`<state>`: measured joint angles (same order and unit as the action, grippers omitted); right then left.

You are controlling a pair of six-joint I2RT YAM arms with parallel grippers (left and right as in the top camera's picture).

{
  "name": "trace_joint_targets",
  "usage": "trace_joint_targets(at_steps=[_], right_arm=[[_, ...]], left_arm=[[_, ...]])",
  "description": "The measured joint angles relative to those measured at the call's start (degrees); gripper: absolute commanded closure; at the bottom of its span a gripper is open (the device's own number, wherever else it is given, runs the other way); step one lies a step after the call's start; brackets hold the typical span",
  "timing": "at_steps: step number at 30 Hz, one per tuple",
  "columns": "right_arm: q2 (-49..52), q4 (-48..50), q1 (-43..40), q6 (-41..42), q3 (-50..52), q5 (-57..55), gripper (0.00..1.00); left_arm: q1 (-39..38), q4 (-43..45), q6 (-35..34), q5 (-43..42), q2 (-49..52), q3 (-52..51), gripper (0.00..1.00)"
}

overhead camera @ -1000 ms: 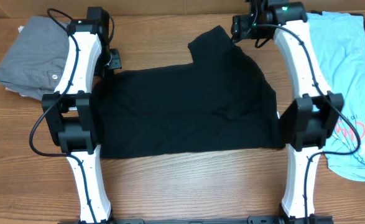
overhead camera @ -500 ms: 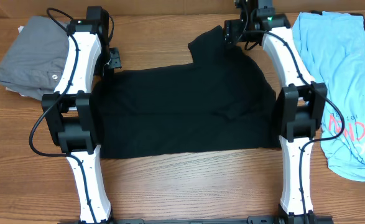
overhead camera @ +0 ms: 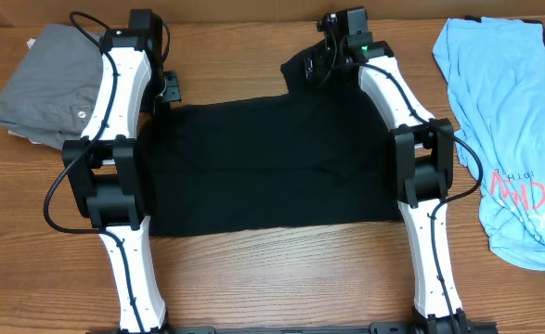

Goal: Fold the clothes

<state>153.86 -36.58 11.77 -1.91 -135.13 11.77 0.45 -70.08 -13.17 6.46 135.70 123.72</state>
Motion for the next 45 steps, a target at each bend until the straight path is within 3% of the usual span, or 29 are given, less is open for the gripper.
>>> trace_joint_targets(at_steps=[24, 26, 28, 30, 35, 45], right_arm=[[4.3, 15.5, -0.2, 0.4, -0.3, -7.8, 0.19], [4.7, 15.6, -0.2, 0.5, -0.8, -8.2, 0.3], [5.1, 15.7, -0.2, 0.5, -1.2, -8.8, 0.57], [5.2, 14.9, -0.4, 1.3, -1.6, -9.4, 0.71], [5.2, 14.1, -0.9, 3.1, -1.7, -9.5, 0.73], [2.9, 5.5, -2.6, 5.0, -2.1, -8.6, 0.91]], left_arm=[[0.0, 0.0, 0.0, 0.9, 0.0, 0.0, 0.96], [0.0, 0.0, 0.0, 1.1, 0.0, 0.0, 0.96], [0.0, 0.0, 0.0, 1.1, 0.0, 0.0, 0.96], [0.0, 0.0, 0.0, 1.2, 0.0, 0.0, 0.96], [0.0, 0.0, 0.0, 1.2, 0.0, 0.0, 0.95], [0.0, -0.4, 0.0, 2.3, 0.0, 0.0, 0.96]])
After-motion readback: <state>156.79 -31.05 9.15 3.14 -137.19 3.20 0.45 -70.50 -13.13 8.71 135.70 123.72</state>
